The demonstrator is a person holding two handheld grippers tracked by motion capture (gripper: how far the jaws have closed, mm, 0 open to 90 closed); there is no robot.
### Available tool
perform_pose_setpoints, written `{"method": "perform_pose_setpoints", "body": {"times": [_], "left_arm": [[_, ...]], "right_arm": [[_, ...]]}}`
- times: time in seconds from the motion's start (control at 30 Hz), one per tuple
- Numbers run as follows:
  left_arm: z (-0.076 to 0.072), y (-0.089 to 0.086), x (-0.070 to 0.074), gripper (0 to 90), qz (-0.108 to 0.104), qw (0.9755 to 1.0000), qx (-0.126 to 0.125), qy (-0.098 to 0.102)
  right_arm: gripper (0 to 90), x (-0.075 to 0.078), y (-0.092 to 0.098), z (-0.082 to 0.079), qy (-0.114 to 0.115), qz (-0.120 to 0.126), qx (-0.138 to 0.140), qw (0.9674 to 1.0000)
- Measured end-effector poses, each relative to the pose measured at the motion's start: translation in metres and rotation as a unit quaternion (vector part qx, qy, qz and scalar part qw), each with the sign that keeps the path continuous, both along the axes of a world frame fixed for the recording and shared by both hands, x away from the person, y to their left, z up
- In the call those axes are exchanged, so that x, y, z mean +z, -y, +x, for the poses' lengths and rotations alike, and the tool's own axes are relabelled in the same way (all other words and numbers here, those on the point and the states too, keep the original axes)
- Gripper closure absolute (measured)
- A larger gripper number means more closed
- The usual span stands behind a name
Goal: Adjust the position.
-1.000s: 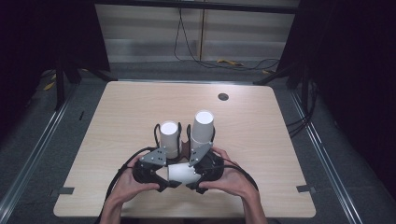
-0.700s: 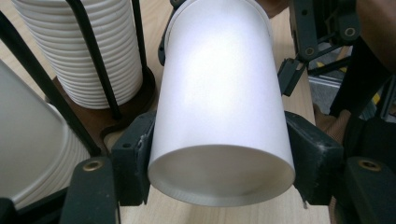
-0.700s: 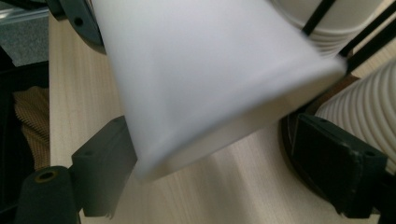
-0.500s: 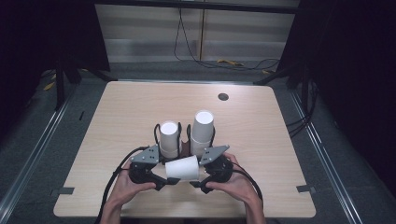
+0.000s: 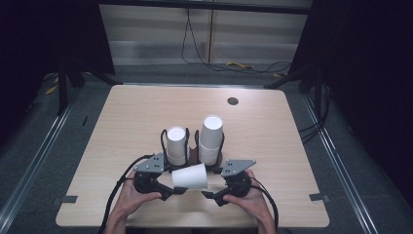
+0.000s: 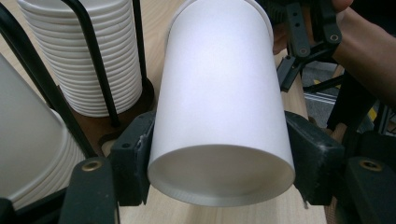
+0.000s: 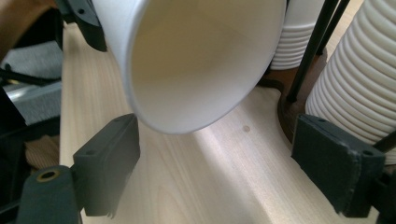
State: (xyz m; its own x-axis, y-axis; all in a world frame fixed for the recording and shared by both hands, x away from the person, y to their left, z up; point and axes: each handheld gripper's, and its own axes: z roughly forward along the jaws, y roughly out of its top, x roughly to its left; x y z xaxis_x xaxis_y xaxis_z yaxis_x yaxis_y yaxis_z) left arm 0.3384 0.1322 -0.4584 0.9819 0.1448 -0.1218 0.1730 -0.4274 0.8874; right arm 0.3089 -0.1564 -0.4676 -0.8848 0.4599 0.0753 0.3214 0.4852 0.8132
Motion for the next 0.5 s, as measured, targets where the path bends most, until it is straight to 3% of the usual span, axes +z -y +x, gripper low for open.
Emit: {"method": "perform_pose_setpoints", "body": {"times": [0.27,0.5], "left_arm": [[-0.0010,-0.0023,-0.0047,33.2,-0.015,0.9999,-0.003,-0.001],[-0.0010,-0.0029,-0.0098,33.2,-0.028,0.9996,-0.008,-0.003]], "right_arm": [[14.3,-0.0042,0.0069,-0.0056,0.007,0.050,-0.007,0.9987],[14.1,-0.0090,0.0111,-0.0091,0.011,0.093,-0.008,0.9956]]}}
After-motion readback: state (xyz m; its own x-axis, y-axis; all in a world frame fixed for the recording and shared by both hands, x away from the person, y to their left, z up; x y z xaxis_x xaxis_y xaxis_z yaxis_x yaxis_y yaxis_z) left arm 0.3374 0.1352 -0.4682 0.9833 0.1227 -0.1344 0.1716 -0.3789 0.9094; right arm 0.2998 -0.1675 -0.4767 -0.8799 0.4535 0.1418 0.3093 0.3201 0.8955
